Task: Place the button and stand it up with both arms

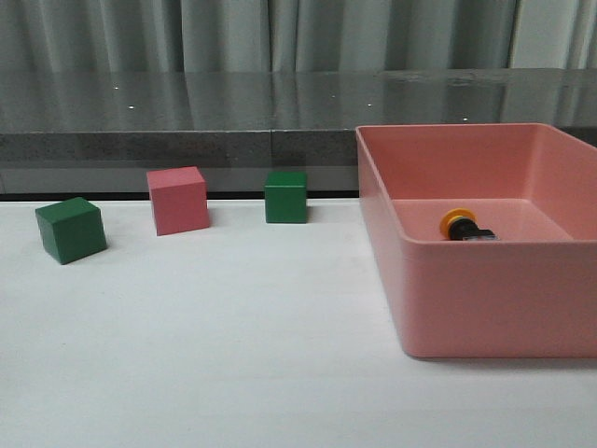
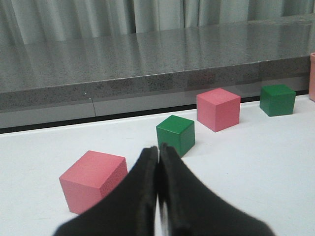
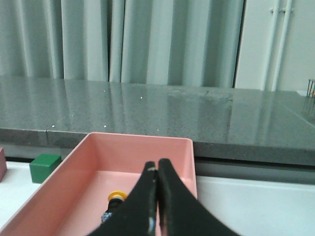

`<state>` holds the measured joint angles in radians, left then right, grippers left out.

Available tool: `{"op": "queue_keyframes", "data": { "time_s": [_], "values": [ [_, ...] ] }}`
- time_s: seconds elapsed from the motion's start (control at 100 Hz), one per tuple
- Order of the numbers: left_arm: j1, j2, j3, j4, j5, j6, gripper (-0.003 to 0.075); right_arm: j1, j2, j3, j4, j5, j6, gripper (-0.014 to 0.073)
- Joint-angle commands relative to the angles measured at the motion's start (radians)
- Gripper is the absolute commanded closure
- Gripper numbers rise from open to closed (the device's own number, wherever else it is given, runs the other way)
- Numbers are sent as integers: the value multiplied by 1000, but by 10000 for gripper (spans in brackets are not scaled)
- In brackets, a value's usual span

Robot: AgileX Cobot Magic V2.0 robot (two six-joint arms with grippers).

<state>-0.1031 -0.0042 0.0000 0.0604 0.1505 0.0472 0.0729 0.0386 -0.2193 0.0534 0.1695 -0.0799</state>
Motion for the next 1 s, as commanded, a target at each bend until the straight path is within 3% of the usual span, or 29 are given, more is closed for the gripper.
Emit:
{"op": "queue_keyframes", "data": {
  "time_s": [0.0, 0.15, 0.27, 0.39, 0.53, 0.86, 0.99],
  "values": [
    [1, -28, 45, -6, -84, -8, 740, 0, 95, -171, 2, 108, 6, 670],
    [1, -28, 45, -6, -84, -8, 740, 0, 313, -416, 86, 346, 4, 670],
    [1, -28, 45, -6, -84, -8, 740, 0, 478, -581, 169, 437, -5, 670],
    [1, -28, 45, -6, -84, -8, 740, 0, 642, -675, 248, 406, -5, 670],
    [1, -28, 45, -6, -84, -8, 740, 2, 809, -737, 252, 365, -8, 670],
    [1, -28, 45, -6, -84, -8, 740, 53, 1178, -833, 252, 352, -214, 662],
    [1, -28, 45, -6, -84, -8, 740, 67, 1276, -859, 252, 352, -236, 561]
  ]
}}
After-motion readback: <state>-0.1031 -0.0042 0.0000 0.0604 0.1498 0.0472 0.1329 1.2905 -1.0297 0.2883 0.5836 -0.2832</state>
